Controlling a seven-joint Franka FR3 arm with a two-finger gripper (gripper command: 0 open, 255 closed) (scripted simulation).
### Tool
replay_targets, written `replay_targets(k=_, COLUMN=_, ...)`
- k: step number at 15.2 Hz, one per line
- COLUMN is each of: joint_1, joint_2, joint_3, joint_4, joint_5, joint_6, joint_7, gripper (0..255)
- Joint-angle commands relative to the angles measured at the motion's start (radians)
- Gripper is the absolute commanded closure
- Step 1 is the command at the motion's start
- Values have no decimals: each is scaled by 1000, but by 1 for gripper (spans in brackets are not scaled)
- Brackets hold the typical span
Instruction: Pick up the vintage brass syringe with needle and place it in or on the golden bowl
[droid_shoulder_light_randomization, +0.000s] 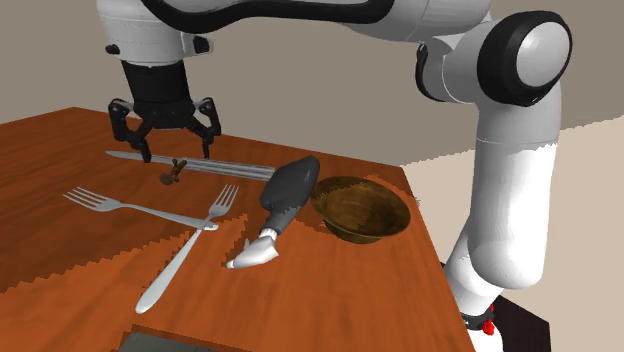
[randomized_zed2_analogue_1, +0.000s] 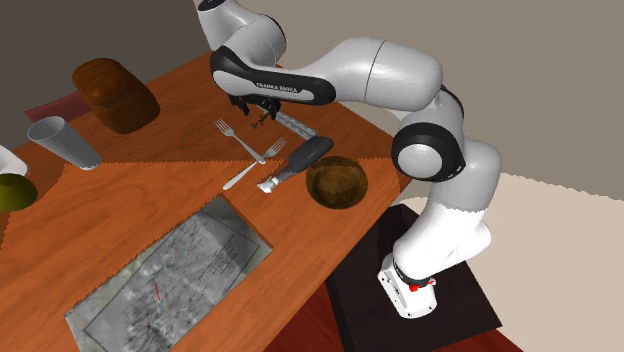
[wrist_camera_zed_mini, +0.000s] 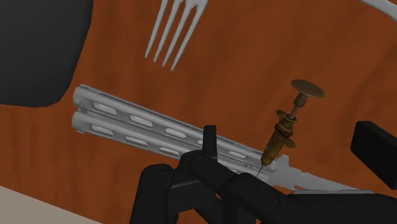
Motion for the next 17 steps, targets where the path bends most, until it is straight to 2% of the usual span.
replay_targets(k=1, joint_1=45, joint_2=69, joint_3=-15, joint_4=84, joint_5=-43, joint_6=-33, joint_7=43, gripper=0)
replay_targets(k=8, joint_1=8, joint_2=49, joint_3=-18, joint_4=-46, joint_5=-33, joint_6=78, joint_7=49, gripper=0)
replay_targets(k=16, joint_1=8, joint_2=49, joint_3=-18, joint_4=-46, joint_5=-33, joint_6=78, joint_7=49, gripper=0)
replay_targets(k=17, joint_1=8, joint_2=49, joint_3=-18, joint_4=-46, joint_5=-33, joint_6=78, joint_7=49, gripper=255)
